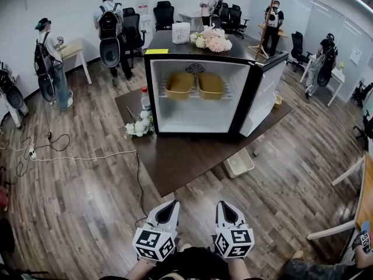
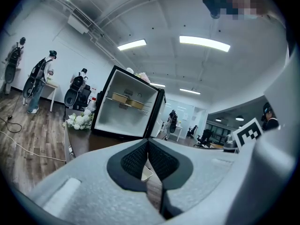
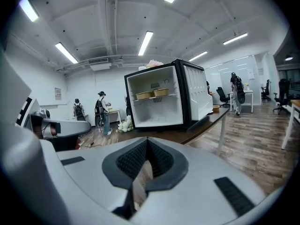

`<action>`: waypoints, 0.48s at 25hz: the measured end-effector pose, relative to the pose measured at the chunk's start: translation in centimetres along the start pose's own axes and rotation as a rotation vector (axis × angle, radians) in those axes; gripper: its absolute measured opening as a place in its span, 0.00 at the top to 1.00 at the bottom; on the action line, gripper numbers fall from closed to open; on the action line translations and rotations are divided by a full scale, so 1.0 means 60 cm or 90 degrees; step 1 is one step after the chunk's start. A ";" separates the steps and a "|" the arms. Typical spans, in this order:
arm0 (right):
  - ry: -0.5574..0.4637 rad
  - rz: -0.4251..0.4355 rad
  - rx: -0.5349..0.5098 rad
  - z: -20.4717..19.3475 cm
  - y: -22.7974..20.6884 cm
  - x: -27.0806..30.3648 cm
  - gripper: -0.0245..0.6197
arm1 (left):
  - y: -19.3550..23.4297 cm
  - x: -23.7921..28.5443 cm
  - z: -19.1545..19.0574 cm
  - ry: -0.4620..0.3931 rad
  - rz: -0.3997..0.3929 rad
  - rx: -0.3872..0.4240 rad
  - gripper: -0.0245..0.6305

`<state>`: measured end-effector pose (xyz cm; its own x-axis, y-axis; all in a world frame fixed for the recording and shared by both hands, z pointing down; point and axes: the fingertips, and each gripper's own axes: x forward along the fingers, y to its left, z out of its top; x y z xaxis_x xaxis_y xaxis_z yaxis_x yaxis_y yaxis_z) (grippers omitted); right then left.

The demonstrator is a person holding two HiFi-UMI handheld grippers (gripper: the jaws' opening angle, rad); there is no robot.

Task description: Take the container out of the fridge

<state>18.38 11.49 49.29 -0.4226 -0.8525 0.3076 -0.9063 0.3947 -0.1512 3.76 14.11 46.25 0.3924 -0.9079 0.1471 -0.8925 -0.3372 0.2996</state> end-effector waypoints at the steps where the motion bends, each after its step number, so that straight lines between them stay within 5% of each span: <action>1: 0.001 -0.002 0.001 0.000 -0.002 0.006 0.95 | 0.003 0.007 0.002 -0.001 -0.004 0.001 0.95; 12: -0.003 -0.041 -0.008 0.048 -0.013 0.101 0.95 | 0.071 0.106 0.048 0.002 -0.046 -0.013 0.95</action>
<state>16.54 5.00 48.58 -0.3635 -0.8777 0.3122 -0.9316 0.3434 -0.1192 1.80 6.15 45.73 0.4556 -0.8811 0.1270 -0.8574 -0.3960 0.3288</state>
